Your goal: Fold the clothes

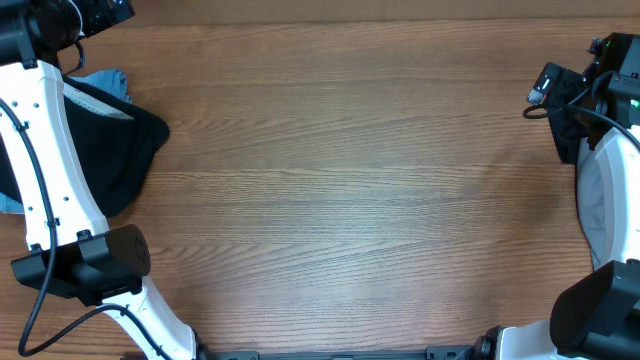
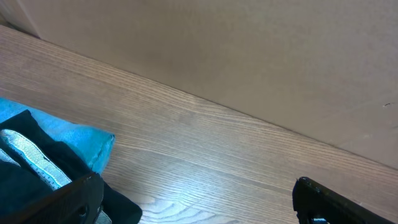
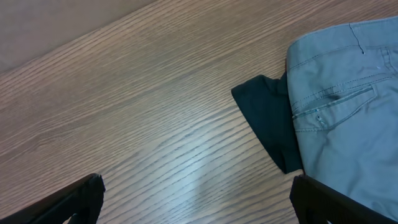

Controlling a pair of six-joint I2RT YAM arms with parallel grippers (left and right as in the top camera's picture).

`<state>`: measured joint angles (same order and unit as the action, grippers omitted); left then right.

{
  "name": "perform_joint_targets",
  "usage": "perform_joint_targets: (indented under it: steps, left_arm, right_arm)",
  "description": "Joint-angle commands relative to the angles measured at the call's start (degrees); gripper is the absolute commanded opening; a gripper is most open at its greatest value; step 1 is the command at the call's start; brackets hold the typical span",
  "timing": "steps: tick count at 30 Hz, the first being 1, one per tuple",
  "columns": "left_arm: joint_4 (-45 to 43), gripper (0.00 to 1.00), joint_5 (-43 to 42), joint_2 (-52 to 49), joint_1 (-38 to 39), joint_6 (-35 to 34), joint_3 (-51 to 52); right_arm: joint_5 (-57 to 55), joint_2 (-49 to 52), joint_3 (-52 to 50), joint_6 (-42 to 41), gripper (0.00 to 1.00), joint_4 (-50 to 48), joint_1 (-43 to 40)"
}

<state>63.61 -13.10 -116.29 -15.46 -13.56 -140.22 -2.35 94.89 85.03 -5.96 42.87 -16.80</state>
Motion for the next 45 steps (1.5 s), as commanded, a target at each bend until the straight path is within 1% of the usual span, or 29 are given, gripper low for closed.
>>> perform_joint_targets:
  steps: [1, 4, 9, 11, 16, 18, 21, 23, 27, 29, 31, 35, 38, 41, 44, 45]
  left_arm:
    - [0.04, 1.00, -0.31, -0.28, -0.15, -0.20, -0.04]
    - [0.04, 1.00, -0.31, -0.28, -0.15, -0.20, -0.04]
    - [0.07, 1.00, -0.31, -0.28, -0.15, -0.20, -0.04]
    - [0.04, 1.00, -0.31, -0.28, -0.15, -0.20, -0.04]
    - [0.04, 1.00, -0.31, -0.28, -0.15, -0.20, -0.04]
    - [0.04, 1.00, -0.31, -0.28, -0.15, -0.20, -0.04]
    - [0.04, 1.00, -0.31, -0.28, -0.15, -0.20, -0.04]
    - [0.07, 1.00, -0.31, -0.28, -0.15, -0.20, -0.04]
    - [0.04, 1.00, -0.31, -0.28, -0.15, -0.20, -0.04]
    - [0.07, 1.00, -0.31, -0.28, -0.15, -0.20, -0.04]
    - [0.07, 1.00, -0.31, -0.28, -0.15, -0.20, -0.04]
    - [0.04, 1.00, -0.31, -0.28, -0.15, -0.20, -0.04]
    - [0.04, 1.00, -0.31, -0.28, -0.15, -0.20, -0.04]
    - [0.04, 1.00, -0.31, -0.28, -0.15, -0.20, -0.04]
    - [0.04, 1.00, -0.31, -0.28, -0.15, -0.20, -0.04]
    - [0.04, 1.00, -0.31, -0.28, -0.15, -0.20, -0.04]
  right_arm:
    - [-0.13, -1.84, 0.39, -0.24, 1.00, 0.20, 0.20]
    - [-0.15, -7.96, 0.31, -0.24, 1.00, 2.86, 0.46]
    - [-0.15, -25.86, 0.31, -0.24, 1.00, 4.17, 5.03]
    - [-0.15, -32.54, 0.31, -0.24, 1.00, 4.17, 9.40]
    - [-0.20, -48.00, -0.83, 0.59, 1.00, 4.02, 23.71]
    - [-0.13, -53.92, -2.12, 1.07, 1.00, 4.87, 27.39]
    - [1.66, -64.94, -5.14, 1.03, 1.00, 9.20, 32.20]
    - [3.10, -71.38, -7.19, 1.03, 1.00, 12.94, 32.87]
    - [2.40, -80.19, -12.85, 1.05, 1.00, 17.64, 32.70]
    - [2.40, -83.30, -16.74, 1.05, 1.00, 17.88, 32.70]
    - [2.62, -87.21, -23.17, 0.98, 1.00, 16.63, 32.70]
    - [5.14, -94.12, -36.26, 1.01, 1.00, 8.59, 31.43]
    - [6.12, -94.36, -44.63, 1.03, 1.00, 0.74, 29.79]
    - [6.12, -94.42, -54.60, 1.03, 1.00, -13.66, 28.72]
    - [6.29, -94.42, -67.98, 1.01, 1.00, -32.76, 26.82]
    - [6.40, -94.42, -70.71, 1.01, 1.00, -36.46, 26.49]
